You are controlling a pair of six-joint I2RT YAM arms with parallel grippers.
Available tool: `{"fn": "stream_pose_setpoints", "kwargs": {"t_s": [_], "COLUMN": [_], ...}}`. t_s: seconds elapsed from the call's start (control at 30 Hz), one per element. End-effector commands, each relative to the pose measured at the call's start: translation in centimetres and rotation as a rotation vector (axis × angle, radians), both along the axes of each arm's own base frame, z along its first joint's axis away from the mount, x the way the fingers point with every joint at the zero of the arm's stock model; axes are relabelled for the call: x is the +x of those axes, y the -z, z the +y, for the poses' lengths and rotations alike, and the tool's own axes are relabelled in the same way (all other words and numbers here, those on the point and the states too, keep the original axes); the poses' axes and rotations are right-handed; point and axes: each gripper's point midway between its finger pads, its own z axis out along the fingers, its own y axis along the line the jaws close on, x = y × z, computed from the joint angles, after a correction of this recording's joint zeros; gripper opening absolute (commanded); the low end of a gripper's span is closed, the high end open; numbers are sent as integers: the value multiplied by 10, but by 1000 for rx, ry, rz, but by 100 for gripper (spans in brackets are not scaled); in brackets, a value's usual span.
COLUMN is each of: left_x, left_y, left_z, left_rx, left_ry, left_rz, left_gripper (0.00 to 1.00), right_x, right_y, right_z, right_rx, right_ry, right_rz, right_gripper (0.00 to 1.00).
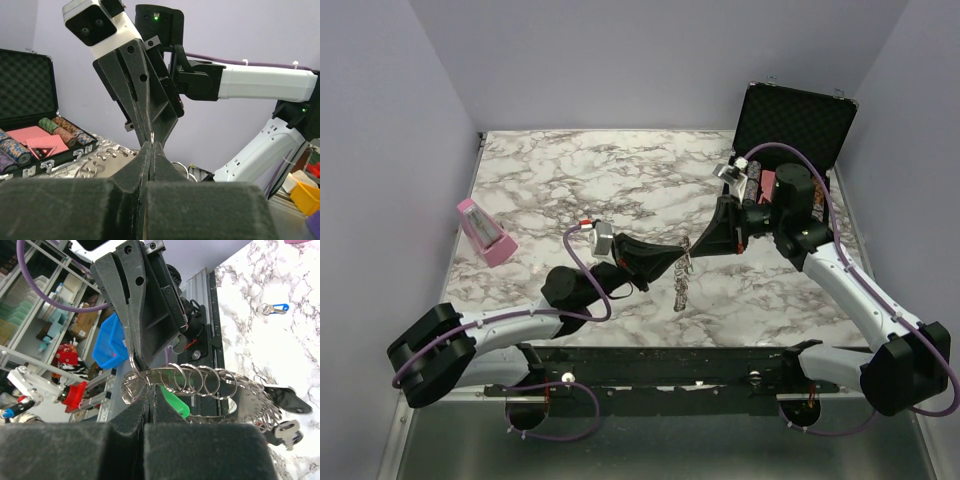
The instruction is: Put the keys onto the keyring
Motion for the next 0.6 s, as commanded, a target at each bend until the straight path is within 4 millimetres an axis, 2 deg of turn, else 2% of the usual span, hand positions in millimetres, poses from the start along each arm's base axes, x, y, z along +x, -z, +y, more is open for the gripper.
{"fn": "stream_pose_setpoints", "kwargs": {"t_s": [0.0,0.23,0.57], "left_x": [-35,-37,-29], "left_y": [-54,-41,-22], "left_z": [28,30,14], "left_rx": [-167,-120,-6], "left_ry": [60,89,122], "left_rz": [-211,-198,-157], "left_gripper": [0,0,0], "right_x": [5,6,4], "right_y": [-8,-8,-11], "right_z": [-2,-3,-3], "right_rx": [12,14,21], "right_ry": [2,-1,-24], "right_rz": [3,5,-2], "right_gripper": [2,3,3]}}
